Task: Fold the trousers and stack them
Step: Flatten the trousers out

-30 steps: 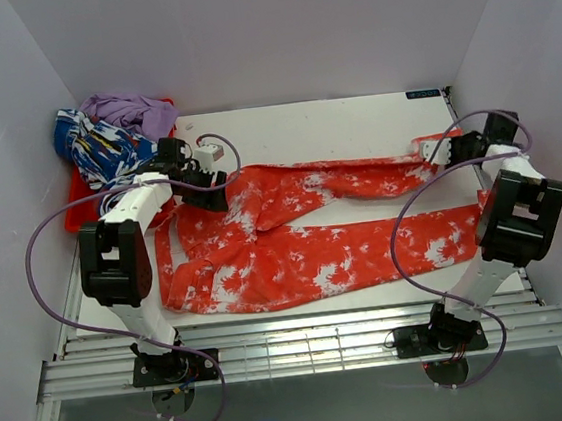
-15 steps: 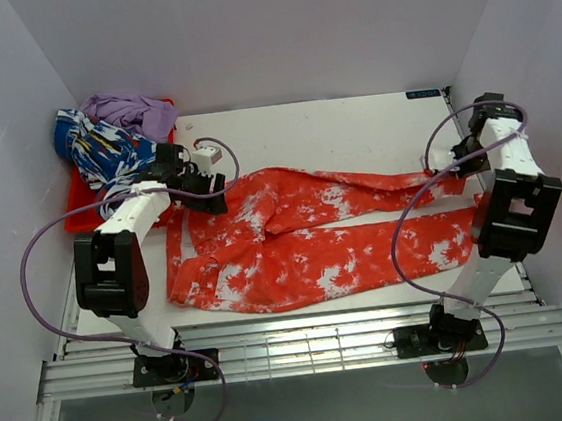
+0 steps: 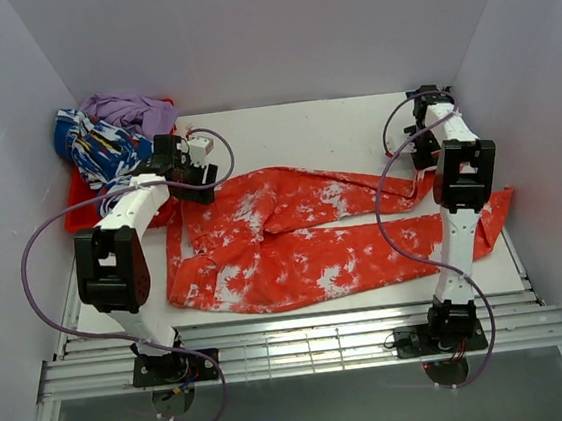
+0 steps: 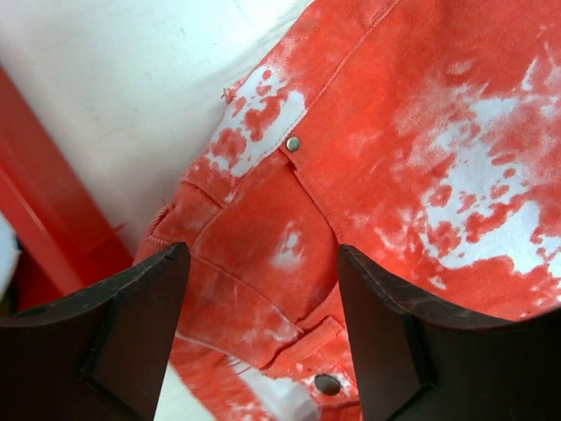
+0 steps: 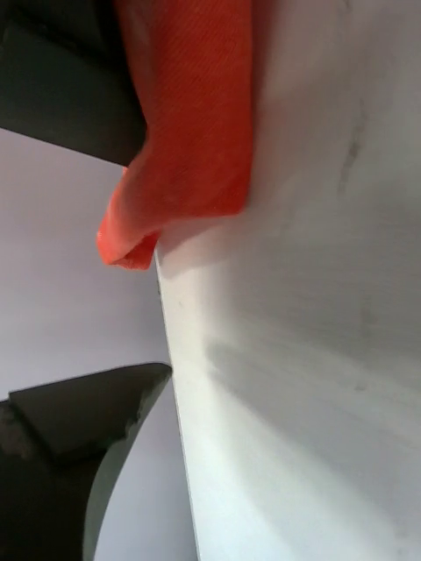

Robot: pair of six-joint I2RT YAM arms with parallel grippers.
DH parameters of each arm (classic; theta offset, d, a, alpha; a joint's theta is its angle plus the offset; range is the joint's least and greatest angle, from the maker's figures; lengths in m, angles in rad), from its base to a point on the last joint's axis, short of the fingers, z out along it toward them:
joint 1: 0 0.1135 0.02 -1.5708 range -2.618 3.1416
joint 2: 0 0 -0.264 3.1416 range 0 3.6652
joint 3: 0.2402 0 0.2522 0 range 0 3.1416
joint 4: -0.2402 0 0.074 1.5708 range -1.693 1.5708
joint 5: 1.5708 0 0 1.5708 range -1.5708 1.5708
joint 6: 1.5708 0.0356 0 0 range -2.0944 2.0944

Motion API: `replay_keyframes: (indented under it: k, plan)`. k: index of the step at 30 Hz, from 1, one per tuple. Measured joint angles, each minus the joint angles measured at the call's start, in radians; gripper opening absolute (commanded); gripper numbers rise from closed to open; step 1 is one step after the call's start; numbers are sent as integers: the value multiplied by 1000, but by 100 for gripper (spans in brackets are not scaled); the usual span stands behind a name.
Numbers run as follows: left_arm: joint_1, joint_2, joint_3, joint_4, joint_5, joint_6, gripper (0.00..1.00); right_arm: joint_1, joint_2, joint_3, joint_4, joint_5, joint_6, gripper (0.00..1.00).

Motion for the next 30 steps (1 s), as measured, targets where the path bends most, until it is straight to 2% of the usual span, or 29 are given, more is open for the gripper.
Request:
replay_keyframes:
  k: [3, 5, 11, 13, 15, 17, 18, 21, 22, 27, 30]
  plan:
    - [1, 18, 50, -35, -14, 54, 80, -10, -48, -18, -14, -43, 50, 90]
    - [1, 38, 92, -71, -27, 95, 76, -16, -88, -19, -28, -89, 95, 90]
    - [1, 175, 200, -143, -84, 240, 79, -27, -253, -21, -133, -254, 257, 90]
    - [1, 236, 232, -175, -109, 278, 79, -27, -304, -32, -181, -318, 305, 94]
    - [1, 301, 271, -209, -130, 308, 68, -27, -348, -64, -227, -369, 341, 96]
    - [2, 353, 304, -232, -140, 323, 51, -27, -406, -155, -261, -423, 378, 99]
    - [1, 373, 320, -244, -144, 330, 34, -27, -431, -214, -274, -447, 392, 100]
    - [1, 419, 385, -291, -149, 338, 14, -27, -484, -384, -315, -500, 428, 94]
    - [1, 434, 422, -309, -155, 340, 12, -27, -489, -426, -321, -515, 441, 90]
    - [1, 573, 718, -319, -184, 340, 13, -27, -489, -554, -317, -570, 508, 79]
    - [0, 628, 804, -276, -184, 341, 35, -31, -489, -579, -280, -576, 571, 70]
